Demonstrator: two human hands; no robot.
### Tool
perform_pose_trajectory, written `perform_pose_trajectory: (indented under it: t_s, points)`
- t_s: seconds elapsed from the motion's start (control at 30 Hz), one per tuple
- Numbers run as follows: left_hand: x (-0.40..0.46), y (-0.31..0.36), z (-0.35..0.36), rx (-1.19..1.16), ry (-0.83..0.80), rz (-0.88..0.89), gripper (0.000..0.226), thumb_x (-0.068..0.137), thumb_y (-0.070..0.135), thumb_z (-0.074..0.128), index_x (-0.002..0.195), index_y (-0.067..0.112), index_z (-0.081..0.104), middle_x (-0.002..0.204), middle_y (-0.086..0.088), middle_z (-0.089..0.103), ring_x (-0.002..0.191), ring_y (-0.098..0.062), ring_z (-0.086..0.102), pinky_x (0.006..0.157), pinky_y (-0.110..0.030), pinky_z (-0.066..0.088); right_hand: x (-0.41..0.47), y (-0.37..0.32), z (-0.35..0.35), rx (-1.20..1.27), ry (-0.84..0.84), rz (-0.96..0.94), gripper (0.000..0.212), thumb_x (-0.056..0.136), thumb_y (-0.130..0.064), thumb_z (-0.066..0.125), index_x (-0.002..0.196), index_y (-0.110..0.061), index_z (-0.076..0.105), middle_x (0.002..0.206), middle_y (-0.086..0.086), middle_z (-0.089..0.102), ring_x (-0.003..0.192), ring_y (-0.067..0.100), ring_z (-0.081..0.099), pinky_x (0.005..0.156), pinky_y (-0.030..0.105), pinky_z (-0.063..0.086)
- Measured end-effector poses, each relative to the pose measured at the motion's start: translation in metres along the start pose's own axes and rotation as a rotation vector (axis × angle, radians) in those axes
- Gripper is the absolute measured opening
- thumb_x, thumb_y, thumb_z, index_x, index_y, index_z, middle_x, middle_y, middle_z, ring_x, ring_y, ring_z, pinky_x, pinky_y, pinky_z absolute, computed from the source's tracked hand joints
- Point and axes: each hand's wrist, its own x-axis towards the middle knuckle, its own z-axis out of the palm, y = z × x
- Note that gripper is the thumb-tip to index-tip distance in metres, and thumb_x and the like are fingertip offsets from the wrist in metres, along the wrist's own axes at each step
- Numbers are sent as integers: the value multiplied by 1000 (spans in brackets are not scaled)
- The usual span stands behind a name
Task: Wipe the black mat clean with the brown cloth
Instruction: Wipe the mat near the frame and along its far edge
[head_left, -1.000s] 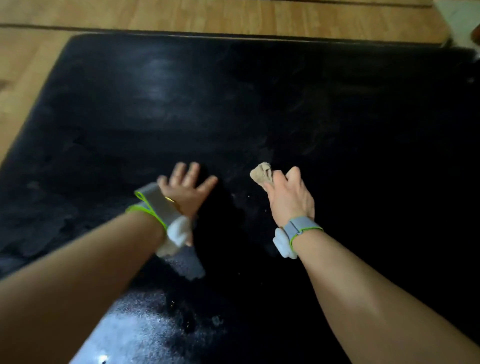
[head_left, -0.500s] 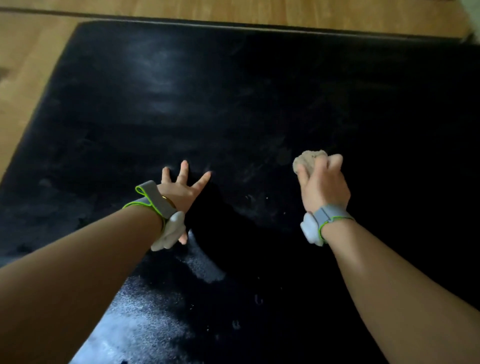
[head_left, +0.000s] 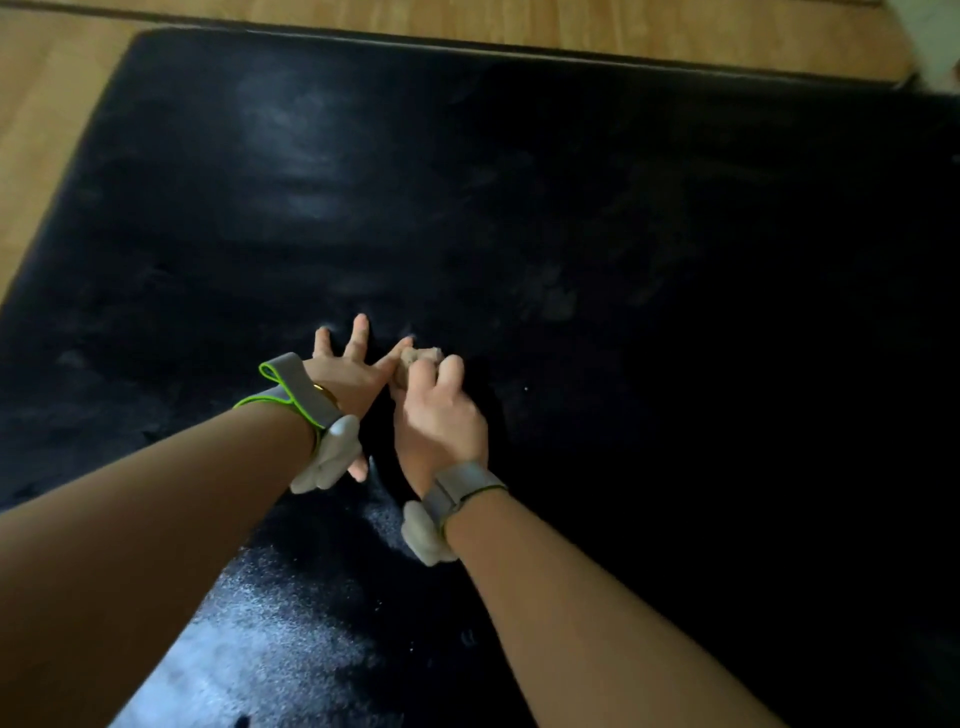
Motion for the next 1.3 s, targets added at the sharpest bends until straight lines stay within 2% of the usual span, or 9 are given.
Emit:
perform_pose_trajectory:
  t_s: [0.1, 0.33, 0.6, 0.67, 0.77, 0.87, 1.03, 1.13, 1.3]
  points:
    - [0, -3, 5, 1, 29, -5, 157, 40, 40, 94, 138, 44, -29, 151, -10, -31, 138, -51, -4, 104, -56, 36, 8, 28, -15, -65, -109, -117, 30, 97, -22, 45, 125, -11, 44, 113, 12, 45, 78, 31, 62, 53, 34, 37]
    - [3, -3, 13, 35, 104, -21, 165, 35, 31, 96, 124, 50, -43, 151, -9, -31, 138, -52, 0, 89, -53, 49, 31, 153, -60, -71, 201, 599, 37, 96, -35, 48, 124, -10, 41, 124, 16, 41, 89, 40, 61, 64, 37, 40]
    - [-1, -4, 4, 24, 61, -7, 156, 40, 46, 92, 139, 44, -28, 153, -9, -27, 139, -51, -2, 103, -56, 36, -27, 25, -17, -144, -118, -148, 32, 93, -34, 53, 121, -19, 53, 104, 7, 50, 68, 27, 62, 48, 32, 32]
    - [-1, -4, 4, 28, 56, -10, 156, 39, 48, 92, 139, 45, -29, 153, -9, -27, 139, -50, -2, 103, -56, 36, -9, 72, -32, -184, -185, -26, 33, 100, -32, 36, 131, -21, 40, 112, 6, 42, 86, 35, 60, 58, 34, 32]
    - [-4, -4, 6, 23, 66, -18, 157, 38, 48, 92, 137, 47, -30, 153, -7, -28, 139, -49, -3, 100, -54, 38, 9, 147, -57, -102, 119, 403, 30, 99, -38, 39, 119, -17, 45, 108, 3, 43, 80, 35, 58, 59, 29, 31]
    - [-9, -6, 7, 9, 75, -10, 154, 42, 43, 93, 138, 48, -27, 153, -5, -28, 140, -47, -3, 100, -52, 39, 6, 152, -61, -90, 84, 394, 27, 99, -35, 42, 114, -13, 44, 119, 7, 37, 59, 21, 39, 51, 26, 26]
    - [-36, 4, 14, -147, 38, -11, 111, 75, 27, 77, 149, 36, -5, 157, -10, -16, 141, -46, 0, 111, -55, 23, 8, 149, -62, -88, 80, 384, 30, 99, -35, 42, 118, -11, 44, 121, 9, 37, 65, 28, 45, 57, 32, 33]
    - [-65, 12, 49, -113, -87, 22, 135, 54, 46, 87, 148, 37, -10, 155, -9, -21, 140, -47, -5, 107, -59, 28, 8, 151, -64, -93, 81, 400, 31, 99, -35, 42, 119, -10, 43, 121, 11, 37, 67, 29, 46, 59, 34, 36]
    - [-86, 18, 78, -56, -28, -20, 146, 49, 34, 91, 144, 40, -19, 151, -4, -32, 141, -42, -15, 102, -67, 28, 9, 127, -58, 25, 128, 524, 32, 95, -33, 44, 120, -13, 50, 118, 15, 44, 90, 41, 59, 67, 36, 38]
